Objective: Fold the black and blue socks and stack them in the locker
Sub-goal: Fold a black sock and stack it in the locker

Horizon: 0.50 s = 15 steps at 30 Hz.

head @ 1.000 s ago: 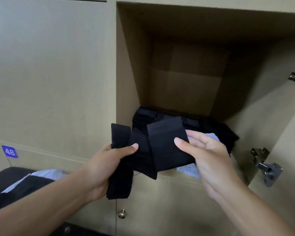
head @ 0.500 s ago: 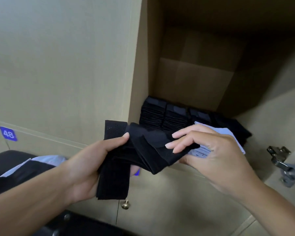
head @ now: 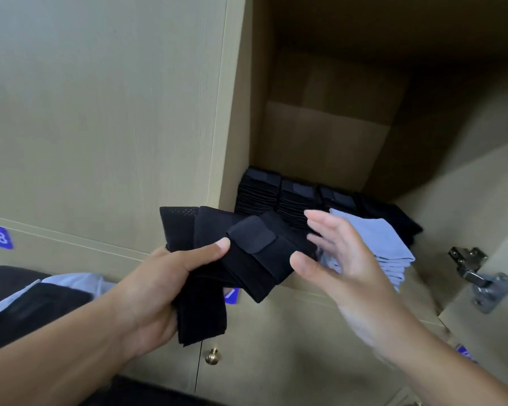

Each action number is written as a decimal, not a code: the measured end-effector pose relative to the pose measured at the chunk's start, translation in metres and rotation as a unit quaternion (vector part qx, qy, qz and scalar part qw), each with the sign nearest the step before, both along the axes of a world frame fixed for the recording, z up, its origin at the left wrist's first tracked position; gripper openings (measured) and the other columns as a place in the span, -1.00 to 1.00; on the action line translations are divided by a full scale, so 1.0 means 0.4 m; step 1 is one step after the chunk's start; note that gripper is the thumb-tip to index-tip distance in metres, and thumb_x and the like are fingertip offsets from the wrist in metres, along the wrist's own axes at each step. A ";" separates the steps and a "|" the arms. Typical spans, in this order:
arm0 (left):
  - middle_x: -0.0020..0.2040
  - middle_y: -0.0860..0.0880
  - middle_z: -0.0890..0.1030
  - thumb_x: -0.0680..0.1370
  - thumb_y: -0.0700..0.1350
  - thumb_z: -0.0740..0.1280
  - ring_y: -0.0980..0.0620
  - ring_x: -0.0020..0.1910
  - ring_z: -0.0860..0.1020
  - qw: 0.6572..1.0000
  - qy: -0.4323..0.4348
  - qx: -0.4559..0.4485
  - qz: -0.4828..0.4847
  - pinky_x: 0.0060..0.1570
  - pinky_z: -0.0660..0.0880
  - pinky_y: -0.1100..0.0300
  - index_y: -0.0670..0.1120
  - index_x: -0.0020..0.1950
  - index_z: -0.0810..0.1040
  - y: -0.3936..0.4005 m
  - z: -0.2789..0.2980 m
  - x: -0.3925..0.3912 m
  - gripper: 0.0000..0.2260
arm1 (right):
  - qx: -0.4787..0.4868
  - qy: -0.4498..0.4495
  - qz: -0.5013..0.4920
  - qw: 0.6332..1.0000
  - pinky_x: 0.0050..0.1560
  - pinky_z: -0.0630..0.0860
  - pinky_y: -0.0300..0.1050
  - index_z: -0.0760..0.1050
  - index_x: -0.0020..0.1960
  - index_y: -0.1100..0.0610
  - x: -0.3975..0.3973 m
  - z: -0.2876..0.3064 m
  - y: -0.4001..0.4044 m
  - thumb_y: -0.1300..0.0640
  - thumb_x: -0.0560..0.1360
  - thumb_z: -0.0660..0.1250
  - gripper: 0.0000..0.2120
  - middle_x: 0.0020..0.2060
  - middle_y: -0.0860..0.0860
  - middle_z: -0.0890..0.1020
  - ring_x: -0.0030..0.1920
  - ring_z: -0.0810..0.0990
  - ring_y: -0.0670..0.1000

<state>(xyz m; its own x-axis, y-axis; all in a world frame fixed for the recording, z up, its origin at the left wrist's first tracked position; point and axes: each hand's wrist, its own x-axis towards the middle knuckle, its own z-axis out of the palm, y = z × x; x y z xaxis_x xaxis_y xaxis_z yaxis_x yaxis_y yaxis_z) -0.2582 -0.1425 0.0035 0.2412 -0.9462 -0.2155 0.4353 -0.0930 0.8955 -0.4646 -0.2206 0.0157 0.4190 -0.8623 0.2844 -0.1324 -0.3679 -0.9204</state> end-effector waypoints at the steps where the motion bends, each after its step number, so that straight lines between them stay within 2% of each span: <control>1: 0.04 -0.17 0.74 0.48 -0.14 0.44 -0.10 -0.08 0.70 1.000 0.006 -0.006 0.008 -0.14 0.67 0.11 -0.14 0.03 0.75 -0.001 -0.003 -0.001 -0.83 | 0.051 -0.015 -0.013 0.998 0.27 0.51 -0.19 0.47 0.28 -0.29 0.010 -0.014 0.009 -0.15 0.22 0.54 -0.36 0.18 -0.25 0.59 0.24 0.55 -0.25; 3: 0.05 -0.18 0.74 0.49 -0.16 0.44 -0.14 0.01 0.70 1.000 0.005 -0.014 0.019 -0.07 0.67 0.08 -0.15 0.08 0.72 0.000 -0.007 -0.004 -0.81 | 0.137 -0.072 -0.010 0.988 0.25 0.54 -0.05 0.50 0.25 -0.21 0.026 -0.037 0.023 -0.10 0.23 0.54 -0.40 -0.09 -0.12 0.64 0.02 0.66 -0.10; 5: 0.04 -0.17 0.74 0.48 -0.15 0.45 -0.13 -0.01 0.71 0.999 -0.013 -0.022 0.019 0.00 0.62 0.03 -0.13 0.02 0.74 0.006 -0.008 -0.008 -0.85 | 0.173 -0.126 -0.006 0.977 0.18 0.59 0.07 0.52 0.19 -0.09 0.039 -0.051 0.036 0.04 0.30 0.54 -0.52 -0.26 0.06 0.51 -0.16 0.62 0.01; 7: 0.01 -0.17 0.74 0.48 -0.16 0.45 -0.13 -0.08 0.71 0.999 -0.034 -0.031 0.022 -0.02 0.57 0.03 -0.14 0.00 0.74 0.014 -0.008 -0.016 -0.85 | 0.183 -0.153 -0.018 0.971 0.18 0.61 0.13 0.55 0.10 -0.03 0.053 -0.068 0.047 0.21 0.43 0.51 -0.68 -0.27 0.15 0.38 -0.16 0.54 0.10; 10: -0.01 -0.19 0.74 0.49 -0.14 0.46 -0.23 -0.03 0.71 0.996 -0.059 -0.042 0.044 -0.07 0.56 0.03 -0.17 0.09 0.70 0.021 -0.011 -0.028 -0.80 | 0.194 -0.162 -0.047 0.966 0.15 0.63 0.13 0.62 -0.05 0.00 0.064 -0.093 0.059 0.35 0.49 0.45 -0.75 -0.25 0.15 0.34 -0.12 0.45 0.15; 12: -0.01 -0.26 0.72 0.49 -0.09 0.48 -0.32 -0.06 0.68 0.995 -0.062 -0.047 0.067 -0.08 0.54 0.01 -0.19 0.05 0.69 0.021 -0.014 -0.035 -0.79 | 0.197 -0.177 -0.053 0.963 0.09 0.62 0.06 0.65 -0.09 0.02 0.066 -0.093 0.059 0.31 0.48 0.49 -0.81 -0.19 0.18 0.41 -0.10 0.45 0.15; 15: -0.08 -0.27 0.71 0.50 -0.05 0.50 -0.14 -0.24 0.65 0.990 -0.077 -0.048 0.104 -0.15 0.52 0.03 -0.18 -0.02 0.69 0.020 -0.015 -0.041 -0.80 | 0.155 -0.152 -0.074 0.973 0.26 0.53 0.20 0.69 -0.01 0.03 0.057 -0.064 0.041 0.16 0.43 0.53 -0.85 -0.12 0.44 0.48 -0.08 0.53 0.18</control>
